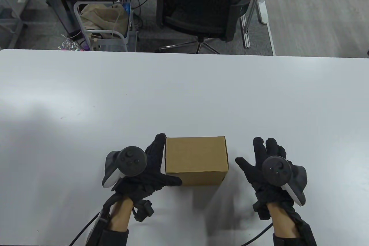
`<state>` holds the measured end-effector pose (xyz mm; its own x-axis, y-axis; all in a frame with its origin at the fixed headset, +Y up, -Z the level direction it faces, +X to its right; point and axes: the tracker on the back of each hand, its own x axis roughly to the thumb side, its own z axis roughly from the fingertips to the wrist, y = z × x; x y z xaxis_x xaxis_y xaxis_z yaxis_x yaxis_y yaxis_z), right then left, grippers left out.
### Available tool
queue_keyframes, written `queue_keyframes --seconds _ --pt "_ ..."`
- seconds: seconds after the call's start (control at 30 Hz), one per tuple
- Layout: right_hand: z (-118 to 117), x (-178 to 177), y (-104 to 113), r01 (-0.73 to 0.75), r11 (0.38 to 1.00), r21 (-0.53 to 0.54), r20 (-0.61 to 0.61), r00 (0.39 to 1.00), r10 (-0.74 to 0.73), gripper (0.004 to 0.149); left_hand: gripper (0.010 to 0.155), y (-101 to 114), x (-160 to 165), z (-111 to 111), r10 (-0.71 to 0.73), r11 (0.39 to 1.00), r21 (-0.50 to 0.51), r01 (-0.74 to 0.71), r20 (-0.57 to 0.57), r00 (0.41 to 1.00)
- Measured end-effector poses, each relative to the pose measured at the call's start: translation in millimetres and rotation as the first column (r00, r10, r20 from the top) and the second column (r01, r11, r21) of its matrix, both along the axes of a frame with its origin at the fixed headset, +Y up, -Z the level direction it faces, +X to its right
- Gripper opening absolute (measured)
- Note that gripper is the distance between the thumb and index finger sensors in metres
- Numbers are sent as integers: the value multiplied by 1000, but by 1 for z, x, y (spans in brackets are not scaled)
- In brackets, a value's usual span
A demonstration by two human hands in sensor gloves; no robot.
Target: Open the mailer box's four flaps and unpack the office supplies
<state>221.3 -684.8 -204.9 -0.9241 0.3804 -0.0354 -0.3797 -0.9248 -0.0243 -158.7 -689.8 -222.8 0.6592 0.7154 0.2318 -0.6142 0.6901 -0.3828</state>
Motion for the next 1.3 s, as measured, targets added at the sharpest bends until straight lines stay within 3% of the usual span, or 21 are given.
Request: queue_keyframes --seconds 0.03,0.07,0.27,0.5,0.63,0.73,0.93,1.07,1.3 --pt "0 0 0 0 1000 1 0 1000 0 83 142 -2 -1 -1 5 1000 -8 -5 2 1000" --pt "0 0 0 2 1000 6 -2 1000 -2 83 128 -3 -1 -2 13 1000 -19 -13 1 1000" --pt "6 -6 17 68 993 95 -49 997 -63 82 129 -5 -2 -6 -8 1000 -28 8 3 1000" --pt "12 -30 49 158 966 207 -255 961 -103 82 129 -6 -2 -7 -15 999 -41 16 9 1000" --pt "6 -51 59 168 976 136 -451 888 -90 86 130 -5 -2 -8 -11 999 -52 12 14 1000" --pt "-1 -70 62 76 996 47 -562 826 -36 90 130 -5 -2 -8 -10 998 -54 10 15 1000" --pt "-11 -91 61 -118 993 28 -582 806 112 98 130 -5 -2 -9 -14 998 -58 15 21 1000" --pt "-16 -94 59 -109 992 57 -591 797 121 95 131 -5 -2 -10 -14 998 -63 16 24 1000" --pt "-24 -90 66 -50 999 5 -614 788 43 91 133 -3 0 -13 -48 996 -68 50 37 998"
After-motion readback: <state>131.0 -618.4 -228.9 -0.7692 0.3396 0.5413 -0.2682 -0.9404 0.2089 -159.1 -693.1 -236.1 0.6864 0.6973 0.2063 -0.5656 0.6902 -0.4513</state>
